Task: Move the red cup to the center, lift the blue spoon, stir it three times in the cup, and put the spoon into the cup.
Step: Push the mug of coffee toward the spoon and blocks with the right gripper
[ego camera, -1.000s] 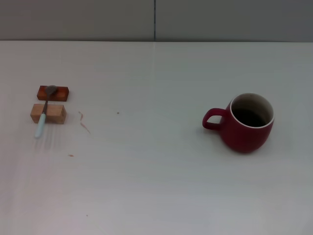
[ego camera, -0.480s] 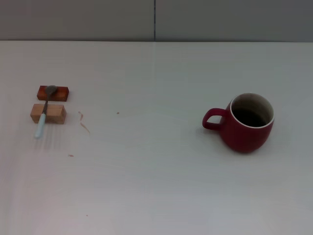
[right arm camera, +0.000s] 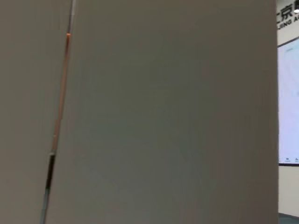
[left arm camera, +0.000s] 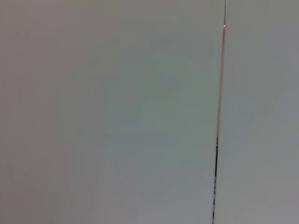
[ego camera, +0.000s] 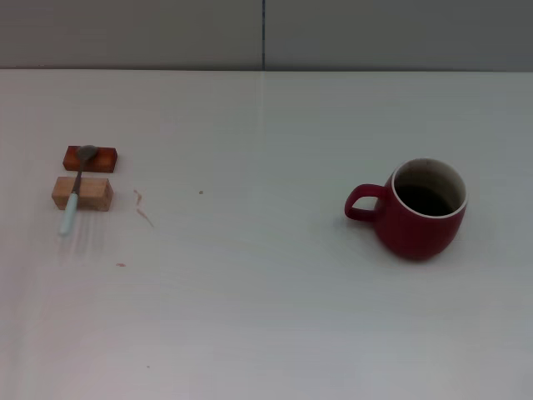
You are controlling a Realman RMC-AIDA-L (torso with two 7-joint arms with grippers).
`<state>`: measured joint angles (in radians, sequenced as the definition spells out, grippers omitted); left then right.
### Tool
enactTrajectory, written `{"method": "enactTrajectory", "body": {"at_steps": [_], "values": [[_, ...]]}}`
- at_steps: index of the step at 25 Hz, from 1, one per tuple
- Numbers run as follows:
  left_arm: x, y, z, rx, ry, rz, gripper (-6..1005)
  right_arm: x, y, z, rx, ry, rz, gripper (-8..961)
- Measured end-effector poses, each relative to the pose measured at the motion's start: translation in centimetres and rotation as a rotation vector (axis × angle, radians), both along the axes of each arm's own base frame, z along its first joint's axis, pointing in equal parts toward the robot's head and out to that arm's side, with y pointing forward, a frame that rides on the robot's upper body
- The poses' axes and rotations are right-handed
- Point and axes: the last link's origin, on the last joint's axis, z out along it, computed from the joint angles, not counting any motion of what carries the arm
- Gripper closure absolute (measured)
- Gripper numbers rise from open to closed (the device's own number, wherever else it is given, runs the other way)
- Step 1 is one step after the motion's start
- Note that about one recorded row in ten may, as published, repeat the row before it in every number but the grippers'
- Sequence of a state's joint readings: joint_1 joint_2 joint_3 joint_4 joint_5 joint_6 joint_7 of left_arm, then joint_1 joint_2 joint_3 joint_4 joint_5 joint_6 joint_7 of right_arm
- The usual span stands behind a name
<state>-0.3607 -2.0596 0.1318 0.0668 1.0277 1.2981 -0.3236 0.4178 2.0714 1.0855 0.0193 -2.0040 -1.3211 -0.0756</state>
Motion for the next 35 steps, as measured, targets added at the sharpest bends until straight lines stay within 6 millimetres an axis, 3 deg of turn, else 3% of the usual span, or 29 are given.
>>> {"method": "enactTrajectory", "body": {"at_steps": [6,15,24,35], "values": [[0.1,0.3,0.3,0.003,0.013,-0.004,323,-0.9,1.7,-2.7,-0.214,-0.367,-0.111,926],[0.4,0.8,0.6,0.005,0.025,-0.014,323,-3.5,0.2,-8.2,-0.409,-0.911,-0.129,939],[0.2,0.7,0.8,0.006,0.033,-0.010,323,-4.1,-2.0,-10.0,-0.439,-1.116,-0.159,940],[0.1,0.5,1.2,0.014,0.043,-0.011,322,-5.9,-3.2,-12.1,-0.466,-1.137,-0.065,942]]}}
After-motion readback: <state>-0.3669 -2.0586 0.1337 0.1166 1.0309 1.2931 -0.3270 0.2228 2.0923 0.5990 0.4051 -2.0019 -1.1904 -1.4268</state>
